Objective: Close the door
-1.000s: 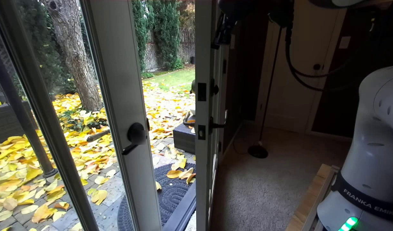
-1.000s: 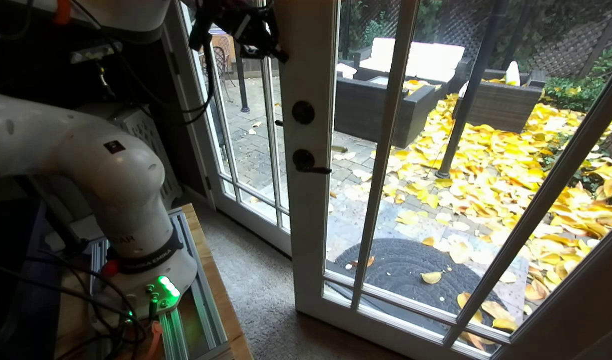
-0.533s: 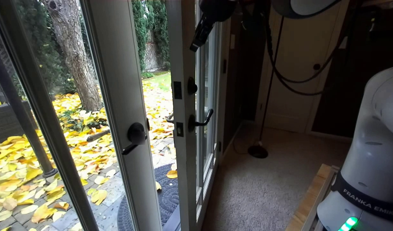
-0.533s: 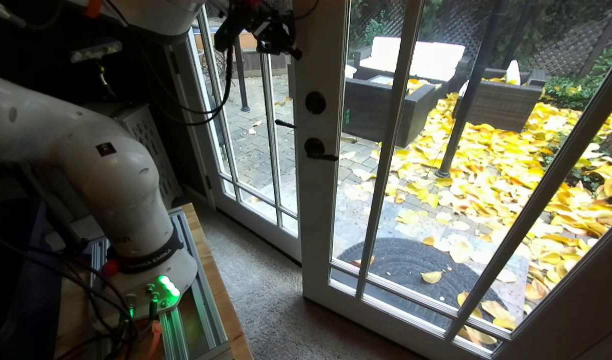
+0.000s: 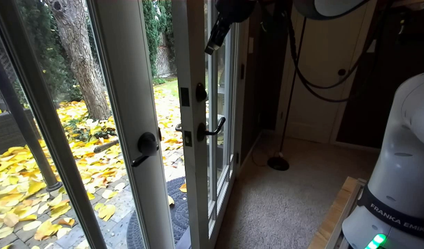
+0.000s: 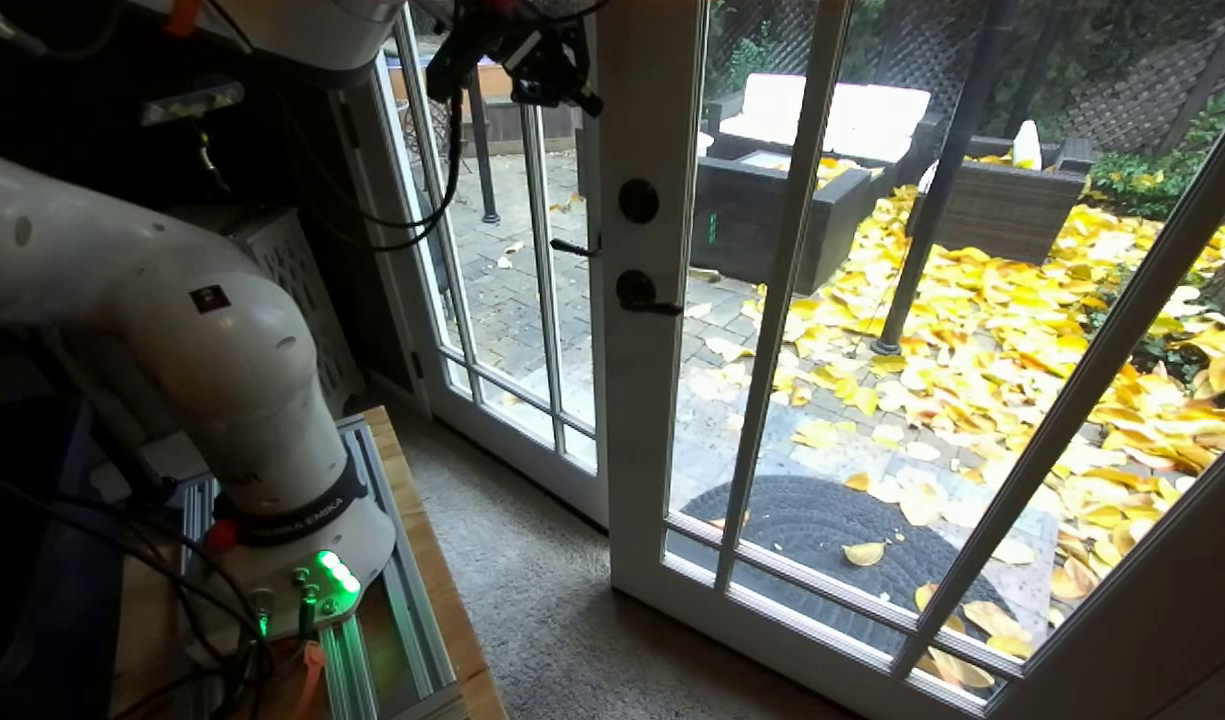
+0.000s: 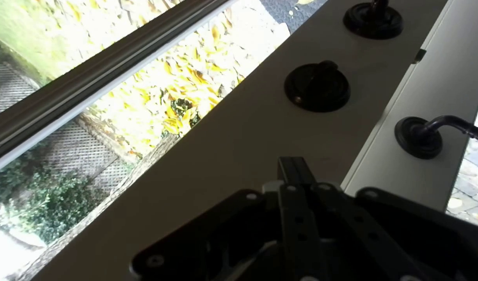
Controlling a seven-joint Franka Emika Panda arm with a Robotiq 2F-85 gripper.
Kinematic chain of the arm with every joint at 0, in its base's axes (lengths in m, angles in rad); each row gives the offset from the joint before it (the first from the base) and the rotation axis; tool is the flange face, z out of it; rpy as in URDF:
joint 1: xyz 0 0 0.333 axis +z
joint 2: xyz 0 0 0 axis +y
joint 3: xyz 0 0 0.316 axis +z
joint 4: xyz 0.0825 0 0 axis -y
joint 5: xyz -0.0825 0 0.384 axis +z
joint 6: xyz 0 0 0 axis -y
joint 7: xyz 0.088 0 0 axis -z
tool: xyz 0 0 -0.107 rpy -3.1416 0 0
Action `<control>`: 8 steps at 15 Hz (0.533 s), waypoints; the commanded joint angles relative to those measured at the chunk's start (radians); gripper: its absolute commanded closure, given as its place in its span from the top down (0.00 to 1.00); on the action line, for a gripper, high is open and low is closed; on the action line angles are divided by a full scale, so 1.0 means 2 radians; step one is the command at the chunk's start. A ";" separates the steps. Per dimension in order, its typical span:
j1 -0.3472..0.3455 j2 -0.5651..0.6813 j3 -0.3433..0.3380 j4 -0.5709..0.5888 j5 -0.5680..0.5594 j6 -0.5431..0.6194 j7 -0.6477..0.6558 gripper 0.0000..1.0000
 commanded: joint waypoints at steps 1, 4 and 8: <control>-0.020 -0.003 0.017 -0.002 0.022 0.007 -0.016 0.01; -0.020 -0.003 0.017 -0.002 0.022 0.007 -0.016 0.00; -0.049 0.000 0.016 -0.004 0.041 0.062 0.013 0.00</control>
